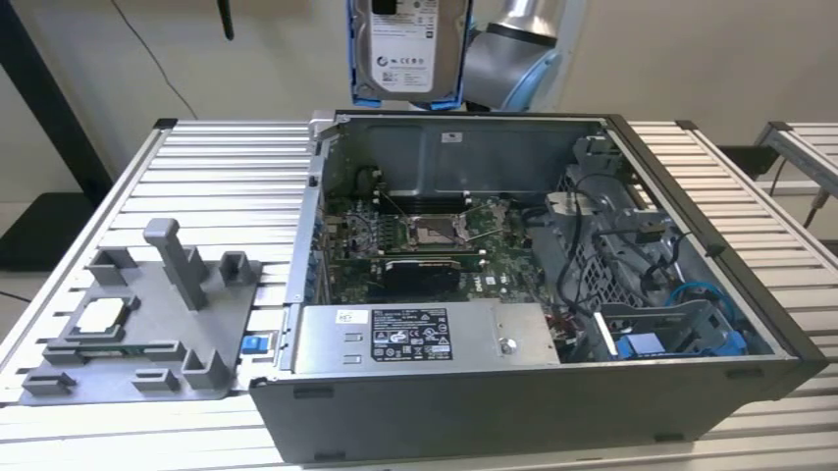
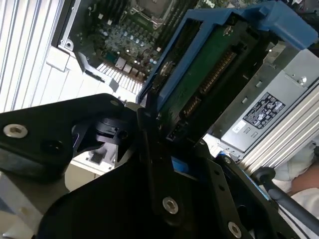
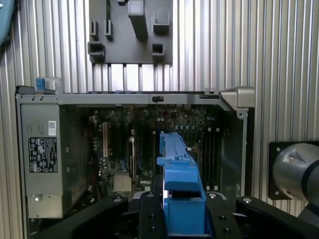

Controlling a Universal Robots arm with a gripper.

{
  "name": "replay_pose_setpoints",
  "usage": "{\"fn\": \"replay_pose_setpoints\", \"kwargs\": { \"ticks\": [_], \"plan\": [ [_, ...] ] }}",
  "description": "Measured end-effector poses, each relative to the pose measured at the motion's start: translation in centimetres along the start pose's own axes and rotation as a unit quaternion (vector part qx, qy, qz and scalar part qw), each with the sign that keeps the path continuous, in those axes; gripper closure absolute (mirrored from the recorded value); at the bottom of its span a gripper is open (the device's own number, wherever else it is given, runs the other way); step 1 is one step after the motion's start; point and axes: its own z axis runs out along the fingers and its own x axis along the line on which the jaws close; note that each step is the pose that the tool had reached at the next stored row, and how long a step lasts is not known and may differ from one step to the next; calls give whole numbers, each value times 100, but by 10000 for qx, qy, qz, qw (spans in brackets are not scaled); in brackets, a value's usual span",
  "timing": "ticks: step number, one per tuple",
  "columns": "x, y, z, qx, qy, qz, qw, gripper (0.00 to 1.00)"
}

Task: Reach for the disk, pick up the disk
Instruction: 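Pick up the disk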

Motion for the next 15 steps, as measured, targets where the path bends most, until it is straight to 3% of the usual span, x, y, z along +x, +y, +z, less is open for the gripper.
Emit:
{"fn": "replay_pose_setpoints", "kwargs": {
  "ticks": [10,15],
  "plan": [
    [-12,-383,2,-1,0,0,10000,100],
    [-15,-497,2,-2,0,0,10000,100]
  ]
}}
